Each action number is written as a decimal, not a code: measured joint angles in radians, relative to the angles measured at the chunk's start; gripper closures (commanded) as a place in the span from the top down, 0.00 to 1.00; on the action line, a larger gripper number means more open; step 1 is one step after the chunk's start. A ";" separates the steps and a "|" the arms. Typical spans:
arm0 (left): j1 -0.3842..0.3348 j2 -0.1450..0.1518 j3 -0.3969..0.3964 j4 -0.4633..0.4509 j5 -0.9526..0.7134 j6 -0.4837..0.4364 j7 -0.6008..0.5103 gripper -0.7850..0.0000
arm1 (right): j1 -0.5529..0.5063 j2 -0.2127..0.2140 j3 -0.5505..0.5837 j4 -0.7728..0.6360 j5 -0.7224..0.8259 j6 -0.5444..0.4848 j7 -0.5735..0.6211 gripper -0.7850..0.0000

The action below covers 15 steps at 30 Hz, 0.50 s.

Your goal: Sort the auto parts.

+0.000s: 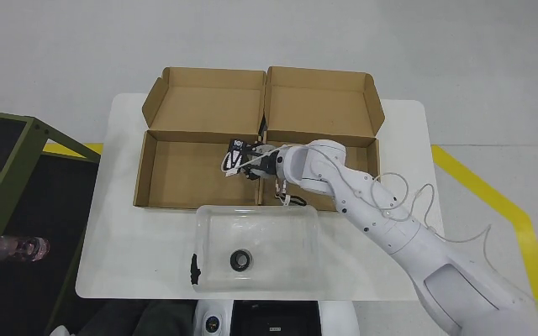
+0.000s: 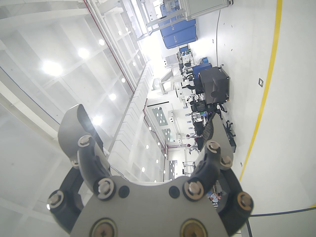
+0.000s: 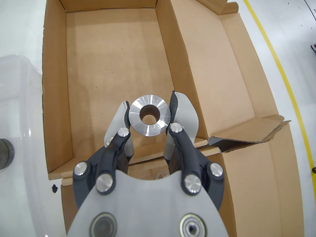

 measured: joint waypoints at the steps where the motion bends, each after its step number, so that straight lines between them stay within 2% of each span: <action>1: 0.000 0.000 0.000 0.000 0.000 0.000 0.000 1.00 | 0.005 -0.005 -0.005 0.011 -0.001 0.000 -0.001 0.00; 15: 0.000 0.000 0.000 0.000 0.000 0.000 0.000 1.00 | 0.080 -0.079 -0.078 0.146 -0.017 -0.014 -0.001 0.00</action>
